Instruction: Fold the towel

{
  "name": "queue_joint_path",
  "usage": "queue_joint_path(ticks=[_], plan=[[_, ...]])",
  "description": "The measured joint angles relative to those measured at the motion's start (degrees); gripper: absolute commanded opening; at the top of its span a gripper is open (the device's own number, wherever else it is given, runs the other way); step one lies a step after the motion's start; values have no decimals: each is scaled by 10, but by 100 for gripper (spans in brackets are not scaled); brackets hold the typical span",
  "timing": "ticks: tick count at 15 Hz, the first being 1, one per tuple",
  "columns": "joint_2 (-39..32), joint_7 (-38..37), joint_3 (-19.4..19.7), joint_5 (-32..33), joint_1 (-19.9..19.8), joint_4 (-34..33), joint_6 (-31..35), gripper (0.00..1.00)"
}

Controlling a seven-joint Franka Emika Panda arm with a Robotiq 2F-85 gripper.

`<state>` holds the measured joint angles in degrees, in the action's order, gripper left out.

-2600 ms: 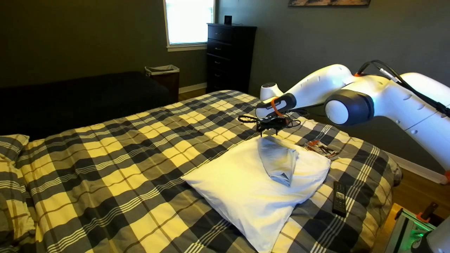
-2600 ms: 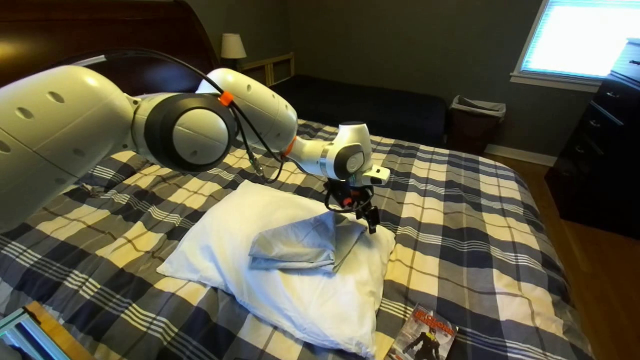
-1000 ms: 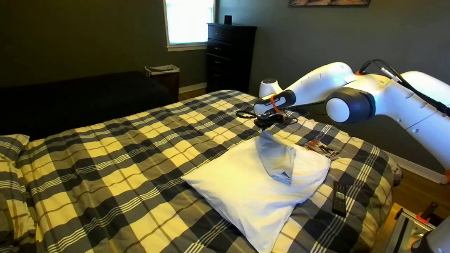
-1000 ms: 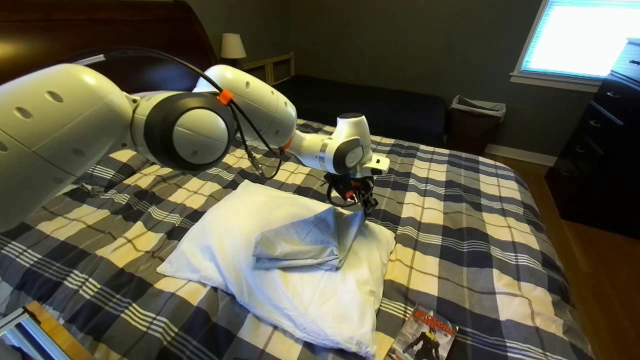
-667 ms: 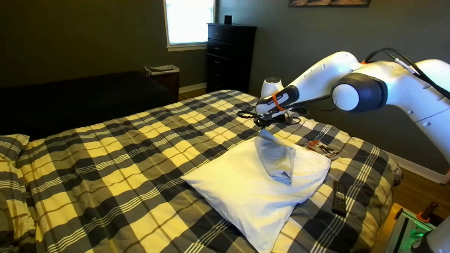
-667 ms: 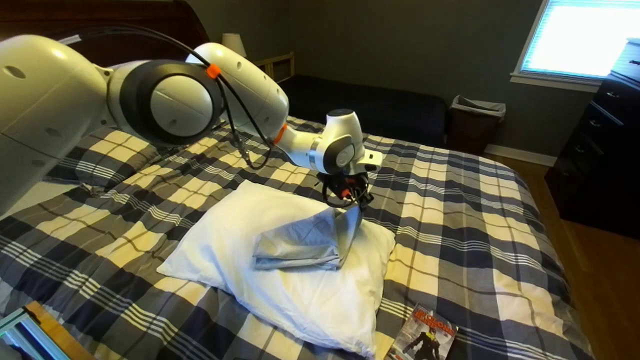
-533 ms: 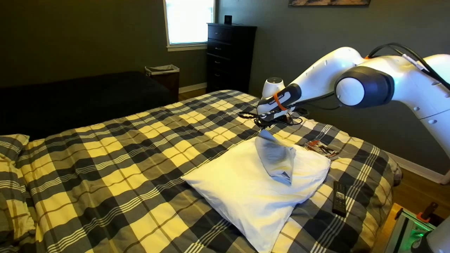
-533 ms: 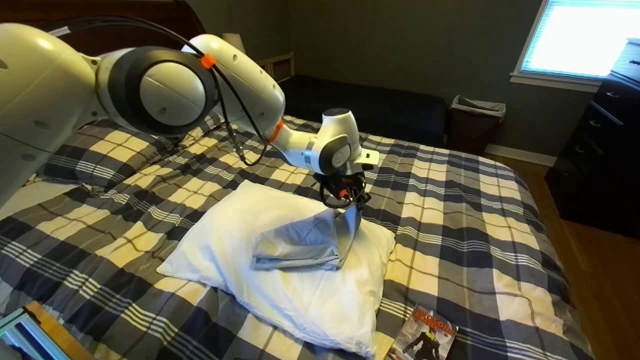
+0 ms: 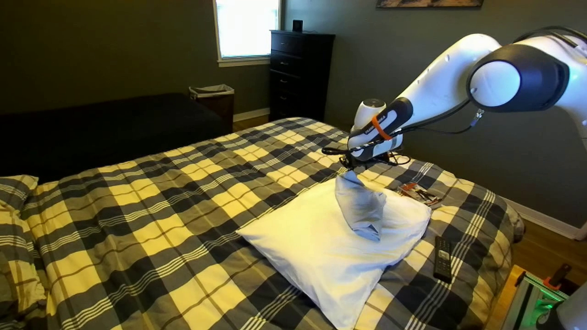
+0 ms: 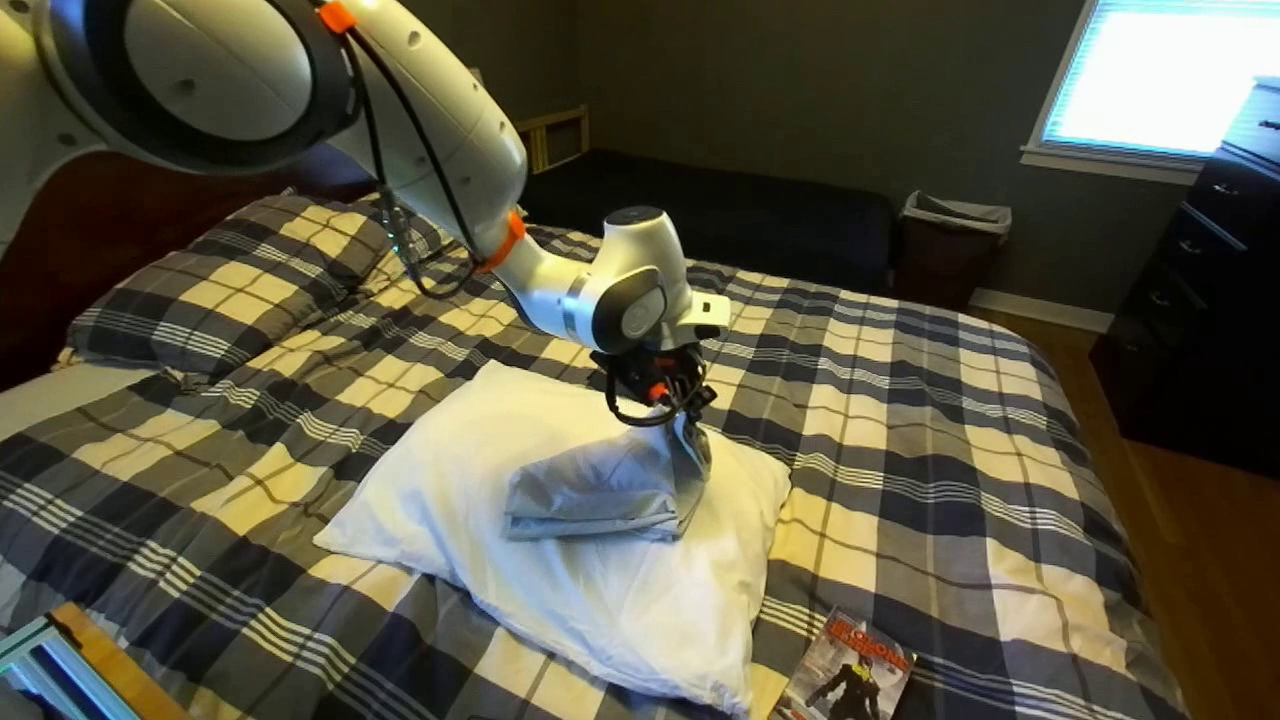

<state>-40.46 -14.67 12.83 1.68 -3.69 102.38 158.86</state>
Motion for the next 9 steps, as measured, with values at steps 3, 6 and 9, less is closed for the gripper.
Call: queue_joint_path(ticks=[3,6,9], plan=[[56,3,8,0,11,87,42,1],[111,5,19,5,25,164,72,1],[160,5,30,16,37,228,100,1]])
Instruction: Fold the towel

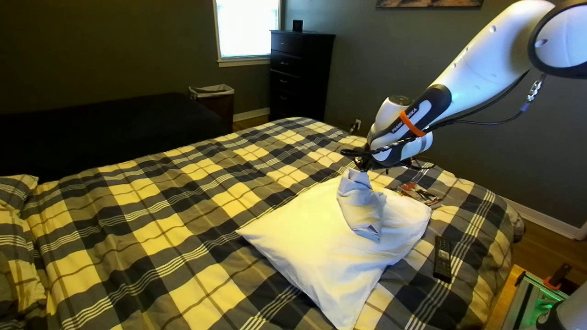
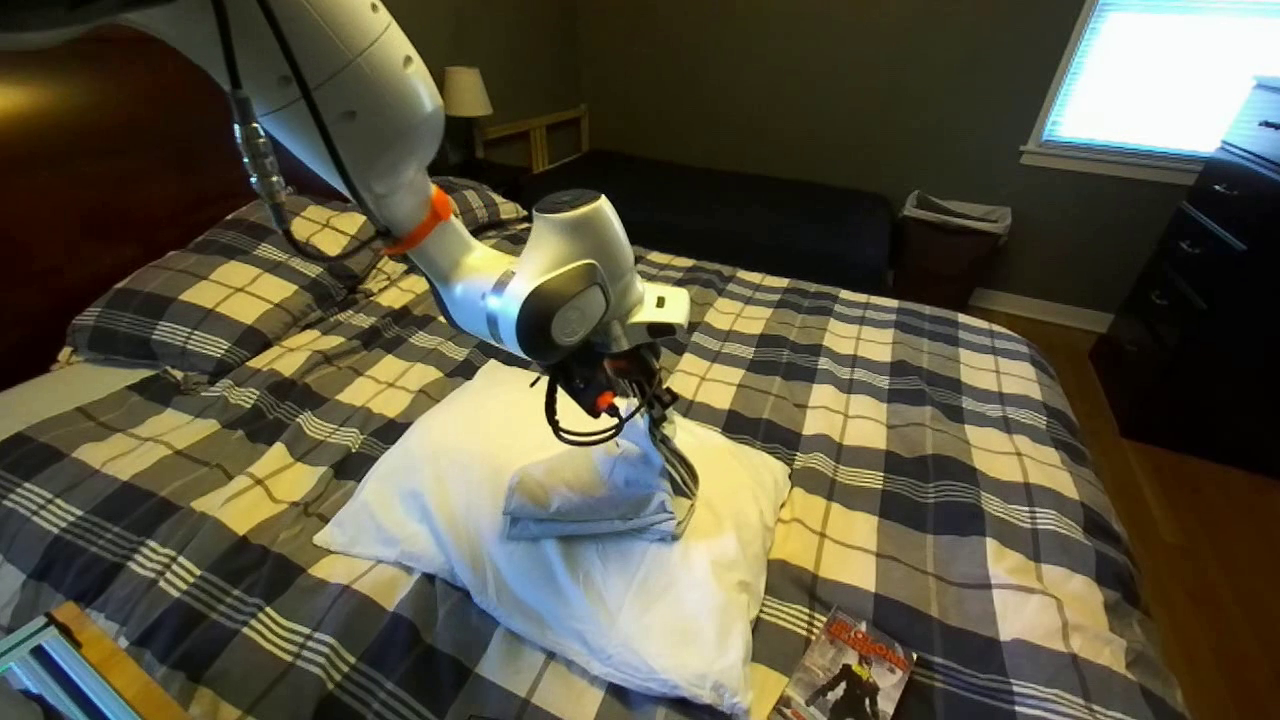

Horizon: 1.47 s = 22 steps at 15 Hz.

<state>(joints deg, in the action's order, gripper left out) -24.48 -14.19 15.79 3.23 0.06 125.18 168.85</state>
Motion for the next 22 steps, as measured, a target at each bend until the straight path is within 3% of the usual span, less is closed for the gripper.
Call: queue_joint_path(ticks=[8,16,22], plan=[[89,31,-2,35,9,97,8,2],[109,31,-2,54,10,112,8,1],[108,11,4,102,59,140,8,1]])
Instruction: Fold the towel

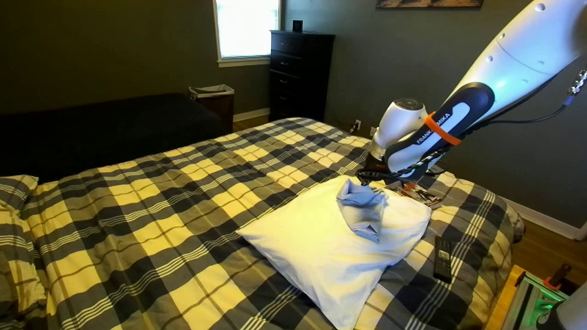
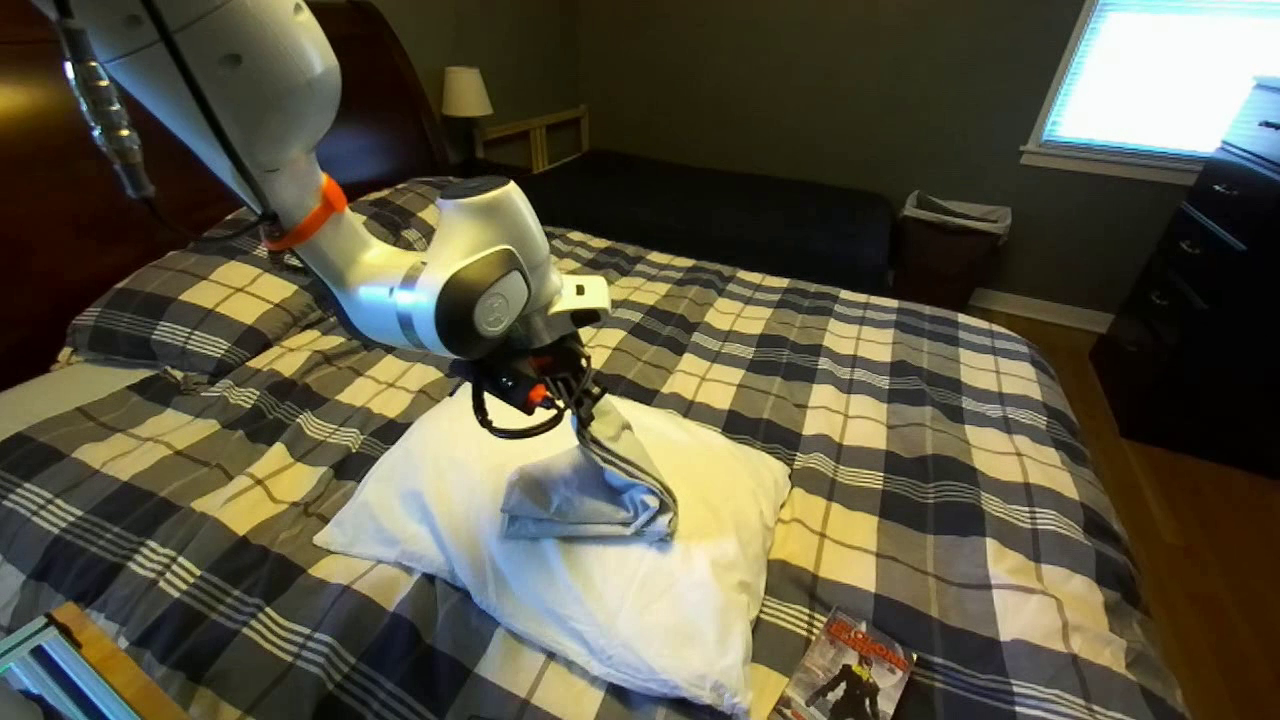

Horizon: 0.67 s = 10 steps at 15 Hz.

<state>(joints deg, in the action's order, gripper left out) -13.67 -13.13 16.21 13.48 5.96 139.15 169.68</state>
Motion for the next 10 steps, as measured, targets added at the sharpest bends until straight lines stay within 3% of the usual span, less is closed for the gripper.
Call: queue_joint_path(ticks=[10], plan=[[5,9,-10,32,13,66,-1,1]])
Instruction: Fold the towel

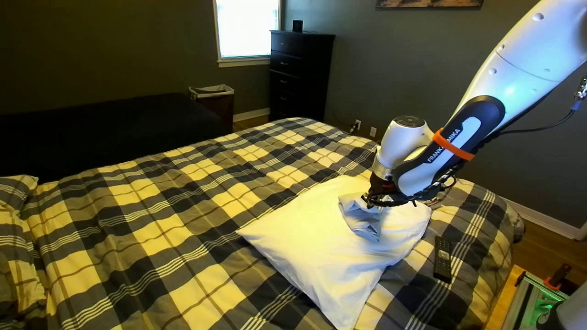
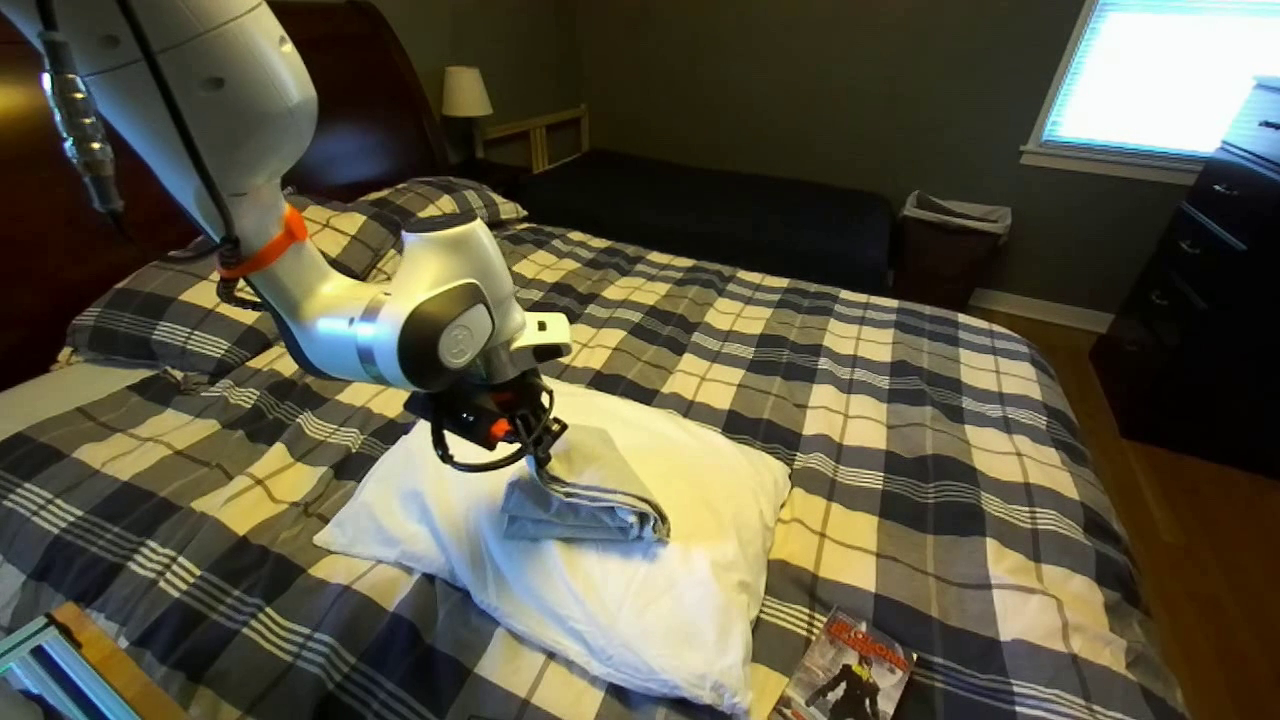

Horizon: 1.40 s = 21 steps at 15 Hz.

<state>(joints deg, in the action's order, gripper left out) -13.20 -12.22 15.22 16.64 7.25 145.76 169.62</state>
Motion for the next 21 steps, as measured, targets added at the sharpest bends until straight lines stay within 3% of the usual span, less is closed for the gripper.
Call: queue_joint_path(ticks=[12,13,15,18,21], plan=[[0,4,-19,25,18,12,-40,1],[0,3,-20,28,18,11,-47,27],[0,3,-20,32,18,9,-60,33],[0,3,-23,36,18,8,-66,57],[7,-22,-18,82,22,6,-66,79]])
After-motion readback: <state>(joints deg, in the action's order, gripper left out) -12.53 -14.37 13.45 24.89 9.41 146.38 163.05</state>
